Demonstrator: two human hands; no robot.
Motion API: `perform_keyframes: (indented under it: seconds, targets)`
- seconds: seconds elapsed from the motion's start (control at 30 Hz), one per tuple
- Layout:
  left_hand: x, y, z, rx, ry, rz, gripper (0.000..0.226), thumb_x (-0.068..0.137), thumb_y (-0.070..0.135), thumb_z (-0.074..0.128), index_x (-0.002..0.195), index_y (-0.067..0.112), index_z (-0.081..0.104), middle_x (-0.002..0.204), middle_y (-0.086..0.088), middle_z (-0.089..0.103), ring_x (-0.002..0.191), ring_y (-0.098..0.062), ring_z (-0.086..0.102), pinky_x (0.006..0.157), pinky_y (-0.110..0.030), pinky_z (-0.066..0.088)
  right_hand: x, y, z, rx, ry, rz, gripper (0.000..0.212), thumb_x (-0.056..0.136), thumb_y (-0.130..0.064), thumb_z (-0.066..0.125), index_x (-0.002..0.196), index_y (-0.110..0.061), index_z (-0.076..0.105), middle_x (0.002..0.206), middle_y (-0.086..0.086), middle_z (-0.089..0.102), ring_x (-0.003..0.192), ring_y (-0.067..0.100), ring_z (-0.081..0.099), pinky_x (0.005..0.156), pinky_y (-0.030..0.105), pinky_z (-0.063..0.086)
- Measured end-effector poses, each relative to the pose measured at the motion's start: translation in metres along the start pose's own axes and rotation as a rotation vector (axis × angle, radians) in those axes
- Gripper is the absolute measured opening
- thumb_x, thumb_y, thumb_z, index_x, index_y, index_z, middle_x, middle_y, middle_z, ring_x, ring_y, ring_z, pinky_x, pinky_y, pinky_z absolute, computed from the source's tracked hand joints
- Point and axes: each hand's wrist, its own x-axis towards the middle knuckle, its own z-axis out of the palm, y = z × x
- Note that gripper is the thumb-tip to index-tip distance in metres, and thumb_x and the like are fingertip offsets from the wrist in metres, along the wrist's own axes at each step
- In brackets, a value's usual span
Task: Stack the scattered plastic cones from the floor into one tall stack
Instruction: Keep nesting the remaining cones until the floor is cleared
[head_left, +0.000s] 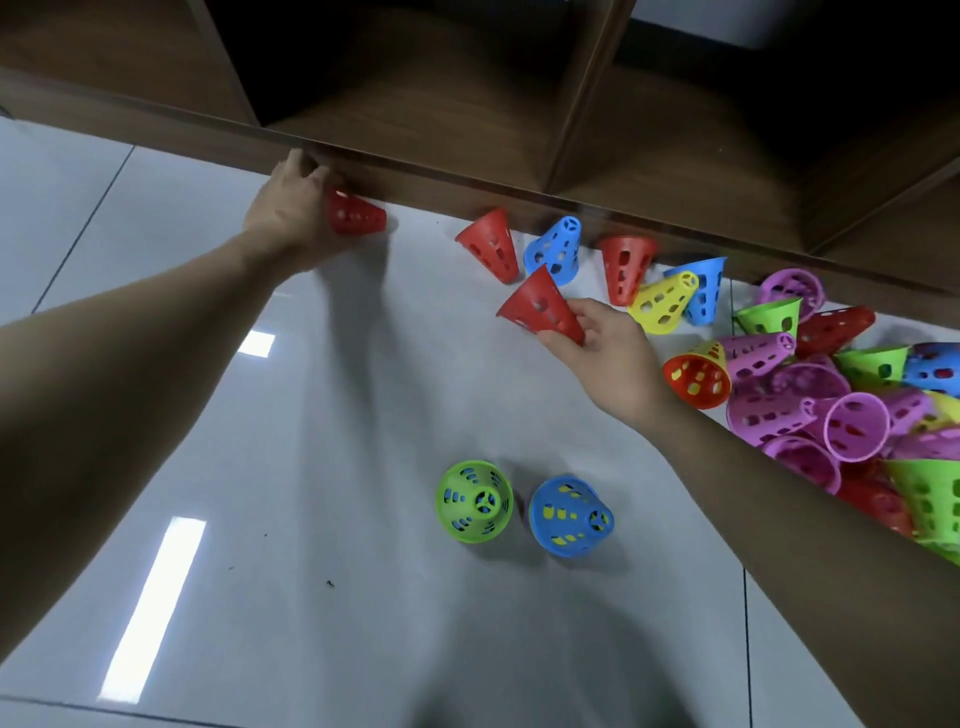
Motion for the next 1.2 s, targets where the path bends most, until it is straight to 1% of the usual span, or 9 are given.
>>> perform_keyframes:
  seconds: [0.1, 0.2, 0.3, 0.47, 0.57, 0.67, 0.83, 1.07, 1.2]
  targets:
    - [-0.010, 0.002, 0.001, 0.024, -0.062, -0.038, 0.099, 0.061, 0.097, 0.053, 0.126, 0.022, 0.060, 0.124, -0.013, 0.050, 0.118, -0.036, 0.051, 0.103, -0.046, 0.046, -0.036, -0.017, -0.020, 0.019, -0.047, -0.027, 0.026, 0.090, -0.029, 0.072, 0.115, -0.029, 0.067, 0.099, -0.004, 0.075, 0.092, 0.023, 0.071, 0.089, 0.045, 0.056]
    - [-0.028, 0.008, 0.001, 0.060, -0.063, 0.010, 0.080, 0.062, 0.099, 0.048, 0.094, 0.028, 0.065, 0.099, -0.008, 0.055, 0.100, -0.033, 0.056, 0.093, -0.042, 0.050, -0.073, -0.030, -0.039, 0.019, -0.062, -0.025, 0.022, 0.091, -0.024, 0.071, 0.112, -0.031, 0.067, 0.091, -0.002, 0.074, 0.081, 0.018, 0.068, 0.080, 0.036, 0.053]
    - [-0.059, 0.017, 0.001, 0.010, -0.122, 0.079, 0.079, 0.062, 0.091, 0.052, 0.105, 0.026, 0.068, 0.093, -0.005, 0.055, 0.091, -0.031, 0.059, 0.086, -0.039, 0.051, -0.108, -0.041, -0.056, 0.022, -0.058, -0.071, 0.023, 0.091, -0.022, 0.070, 0.105, -0.040, 0.068, 0.082, 0.002, 0.069, 0.069, 0.012, 0.058, 0.072, 0.031, 0.050]
    - [-0.146, 0.064, -0.005, -0.621, -0.074, 0.054, 0.051, 0.070, 0.060, 0.073, 0.104, 0.023, 0.063, 0.089, 0.005, 0.063, 0.081, -0.006, 0.057, 0.076, -0.021, 0.046, -0.156, -0.049, -0.079, -0.089, -0.056, -0.045, 0.026, 0.087, -0.043, 0.060, 0.112, -0.043, 0.068, 0.082, -0.001, 0.070, 0.076, 0.017, 0.065, 0.073, 0.019, 0.050]
    - [-0.203, 0.098, -0.014, -0.812, -0.083, 0.090, 0.044, 0.074, 0.052, 0.076, 0.107, 0.028, 0.060, 0.096, 0.006, 0.065, 0.087, -0.008, 0.059, 0.078, -0.019, 0.045, -0.173, -0.048, -0.085, -0.210, -0.027, -0.070, 0.036, 0.081, -0.050, 0.061, 0.116, -0.040, 0.067, 0.076, 0.000, 0.066, 0.072, 0.016, 0.061, 0.067, 0.016, 0.046]
    - [-0.239, 0.115, -0.017, -0.913, -0.188, 0.154, 0.051, 0.071, 0.049, 0.081, 0.113, 0.033, 0.059, 0.111, 0.009, 0.064, 0.102, -0.010, 0.062, 0.085, -0.021, 0.050, -0.180, -0.041, -0.080, -0.252, -0.002, -0.098, 0.029, 0.078, -0.032, 0.077, 0.106, -0.035, 0.069, 0.063, 0.000, 0.051, 0.060, 0.016, 0.054, 0.059, 0.013, 0.041]
    - [-0.255, 0.115, 0.003, -0.840, -0.354, 0.242, 0.058, 0.072, 0.049, 0.084, 0.122, 0.032, 0.059, 0.129, 0.009, 0.062, 0.123, -0.018, 0.058, 0.098, -0.042, 0.053, -0.176, -0.016, -0.054, -0.342, -0.090, -0.070, 0.035, 0.076, -0.025, 0.083, 0.107, -0.033, 0.069, 0.064, -0.015, 0.049, 0.060, 0.009, 0.052, 0.059, 0.012, 0.038]
    - [-0.253, 0.102, 0.026, -0.676, -0.438, 0.347, 0.068, 0.073, 0.058, 0.080, 0.129, 0.032, 0.054, 0.139, 0.020, 0.055, 0.142, -0.002, 0.039, 0.114, -0.034, 0.035, -0.167, 0.004, -0.041, -0.243, -0.156, -0.014, 0.042, 0.071, -0.064, 0.066, 0.105, -0.039, 0.064, 0.063, -0.004, 0.043, 0.057, 0.012, 0.046, 0.056, 0.022, 0.040]
    - [-0.230, 0.096, 0.018, -0.604, -0.371, 0.498, 0.061, 0.095, 0.061, 0.052, 0.138, 0.017, 0.054, 0.145, 0.007, 0.053, 0.140, -0.010, 0.043, 0.115, -0.035, 0.034, -0.149, 0.016, -0.049, -0.181, 0.080, -0.014, 0.023, 0.083, -0.050, 0.069, 0.098, -0.034, 0.066, 0.070, -0.003, 0.052, 0.063, 0.013, 0.054, 0.062, 0.029, 0.047]
